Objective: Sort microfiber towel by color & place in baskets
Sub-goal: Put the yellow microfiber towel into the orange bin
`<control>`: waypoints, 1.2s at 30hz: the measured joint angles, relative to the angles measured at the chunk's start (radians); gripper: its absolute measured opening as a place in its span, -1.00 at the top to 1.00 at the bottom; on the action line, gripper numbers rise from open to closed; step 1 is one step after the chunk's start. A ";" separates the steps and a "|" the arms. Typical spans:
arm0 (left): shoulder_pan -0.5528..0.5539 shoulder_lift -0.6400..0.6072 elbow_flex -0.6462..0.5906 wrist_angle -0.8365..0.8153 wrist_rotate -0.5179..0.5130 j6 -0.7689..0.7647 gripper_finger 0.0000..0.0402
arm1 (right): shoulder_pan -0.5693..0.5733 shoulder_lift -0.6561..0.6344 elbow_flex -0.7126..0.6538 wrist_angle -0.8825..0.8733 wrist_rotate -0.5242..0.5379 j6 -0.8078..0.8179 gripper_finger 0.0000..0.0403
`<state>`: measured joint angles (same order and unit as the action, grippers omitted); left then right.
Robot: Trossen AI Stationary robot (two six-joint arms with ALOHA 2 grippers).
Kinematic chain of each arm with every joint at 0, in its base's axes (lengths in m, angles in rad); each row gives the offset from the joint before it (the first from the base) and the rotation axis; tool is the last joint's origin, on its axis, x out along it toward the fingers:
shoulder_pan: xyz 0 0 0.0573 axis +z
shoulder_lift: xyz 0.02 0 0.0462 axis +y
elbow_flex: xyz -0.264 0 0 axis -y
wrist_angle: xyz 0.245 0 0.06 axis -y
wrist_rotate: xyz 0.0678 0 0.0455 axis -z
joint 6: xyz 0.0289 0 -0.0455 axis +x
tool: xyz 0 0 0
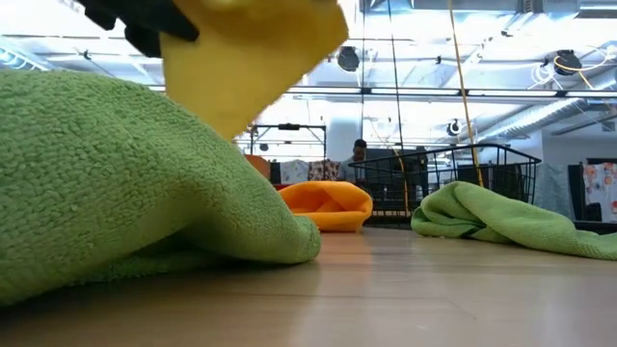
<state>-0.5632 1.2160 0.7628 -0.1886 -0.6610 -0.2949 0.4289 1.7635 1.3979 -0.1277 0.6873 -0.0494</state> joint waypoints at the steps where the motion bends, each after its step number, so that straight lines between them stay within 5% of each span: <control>1: 0.000 0.000 0.000 0.022 -0.002 0.017 -0.85 | 0.014 -0.010 0.000 0.001 0.016 -0.016 0.94; 14: 0.000 0.000 -0.024 0.129 0.070 0.100 -0.85 | 0.107 -0.019 0.000 -0.008 0.282 -0.116 0.94; 27: 0.002 0.000 -0.050 0.151 0.057 0.122 -0.85 | 0.153 -0.059 0.000 0.053 0.290 -0.217 0.94; 36: 0.001 0.006 -0.050 0.342 0.103 0.220 -0.85 | 0.180 -0.113 0.000 0.042 0.289 -0.272 0.93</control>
<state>-0.5625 1.2217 0.7124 0.1534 -0.5579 -0.0747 0.6087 1.6510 1.3979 -0.0856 0.9766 -0.3212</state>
